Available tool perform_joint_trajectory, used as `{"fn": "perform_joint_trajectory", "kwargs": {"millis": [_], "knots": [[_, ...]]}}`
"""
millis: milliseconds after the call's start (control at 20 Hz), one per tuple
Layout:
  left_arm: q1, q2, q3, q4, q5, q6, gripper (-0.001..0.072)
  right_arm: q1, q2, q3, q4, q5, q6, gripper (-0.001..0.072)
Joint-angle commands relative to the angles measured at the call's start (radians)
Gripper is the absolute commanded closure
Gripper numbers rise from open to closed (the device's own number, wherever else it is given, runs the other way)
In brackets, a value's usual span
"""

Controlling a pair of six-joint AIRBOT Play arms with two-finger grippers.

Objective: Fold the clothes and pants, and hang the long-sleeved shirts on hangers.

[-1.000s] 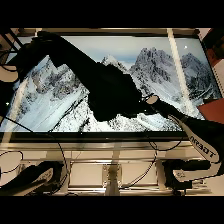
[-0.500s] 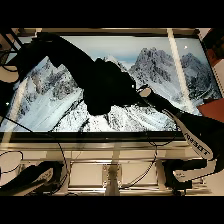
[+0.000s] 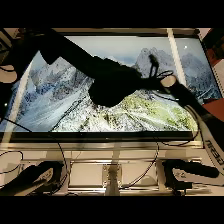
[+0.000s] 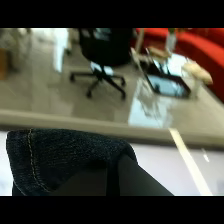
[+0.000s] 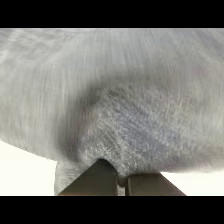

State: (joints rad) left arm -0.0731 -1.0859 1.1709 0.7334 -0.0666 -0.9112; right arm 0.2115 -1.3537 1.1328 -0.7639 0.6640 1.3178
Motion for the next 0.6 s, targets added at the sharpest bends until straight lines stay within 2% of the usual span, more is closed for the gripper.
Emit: {"fn": "perform_joint_trajectory", "kwargs": {"millis": [0, 250, 400, 550], "knots": [[0.000, 0.037, 0.000, 0.003, 0.222, 0.000, 0.0678, -0.079, 0.190, 0.103, -0.215, 0.068, -0.002, 0.0688], [0.000, 0.126, 0.000, 0.053, 0.359, 0.000, 0.0678, -0.084, 0.415, 0.306, -0.459, 0.082, -0.001, 0.0688], [0.000, 0.191, 0.000, 0.114, 0.408, 0.000, 0.0678, -0.084, 0.471, 0.403, -0.486, 0.090, 0.002, 0.0689], [0.000, 0.238, 0.000, 0.116, 0.423, 0.000, 0.0679, -0.084, 0.473, 0.448, -0.475, 0.169, 0.010, 0.0688]]}}
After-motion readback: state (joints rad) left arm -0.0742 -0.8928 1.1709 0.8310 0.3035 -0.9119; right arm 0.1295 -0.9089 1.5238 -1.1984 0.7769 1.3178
